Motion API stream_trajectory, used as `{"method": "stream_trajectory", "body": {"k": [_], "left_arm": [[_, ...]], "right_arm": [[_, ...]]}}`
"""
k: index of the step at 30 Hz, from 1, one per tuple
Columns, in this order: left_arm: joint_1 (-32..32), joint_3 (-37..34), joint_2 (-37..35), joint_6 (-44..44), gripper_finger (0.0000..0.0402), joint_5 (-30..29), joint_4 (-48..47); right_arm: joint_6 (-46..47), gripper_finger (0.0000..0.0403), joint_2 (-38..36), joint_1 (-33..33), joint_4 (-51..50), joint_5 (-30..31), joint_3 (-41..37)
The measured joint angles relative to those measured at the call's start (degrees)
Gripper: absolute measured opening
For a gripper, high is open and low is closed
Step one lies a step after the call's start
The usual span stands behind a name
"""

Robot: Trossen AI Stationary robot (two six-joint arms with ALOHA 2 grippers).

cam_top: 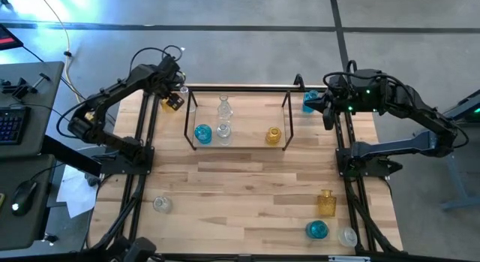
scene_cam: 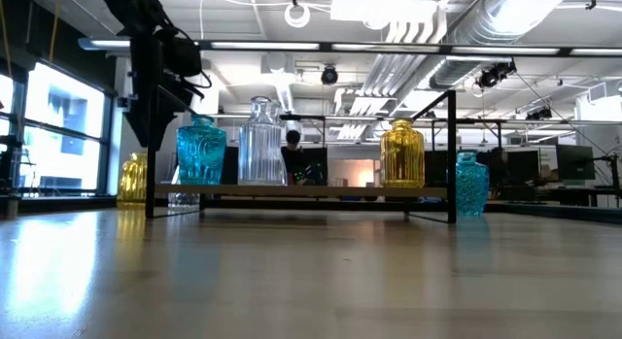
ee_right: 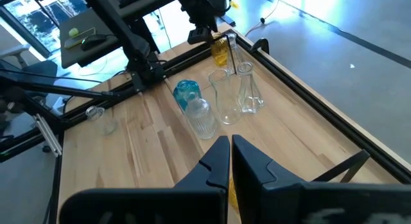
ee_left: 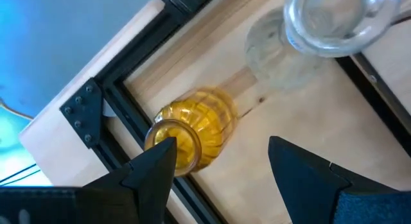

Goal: Sort vases onto shelf
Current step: Put the yellow vase on the shelf aligned with the other yellow vase

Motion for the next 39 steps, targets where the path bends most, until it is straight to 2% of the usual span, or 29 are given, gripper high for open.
{"method": "stream_trajectory", "body": {"k": [29,33,39], "left_arm": [[0.0,0.0,6.2,1.1,0.0236,0.6,-1.7],[0.0,0.0,6.2,2.1,0.0218,-0.1,-1.9],[0.0,0.0,6.2,4.1,0.0156,-0.9,-4.8]], "right_arm": [[0.4,0.0000,0.0,0.0,-0.1,0.0,0.0],[-0.2,0.0000,0.0,0.0,-0.1,0.0,0.0],[-0.2,0.0000,0.0,0.0,-0.1,0.0,0.0]]}}
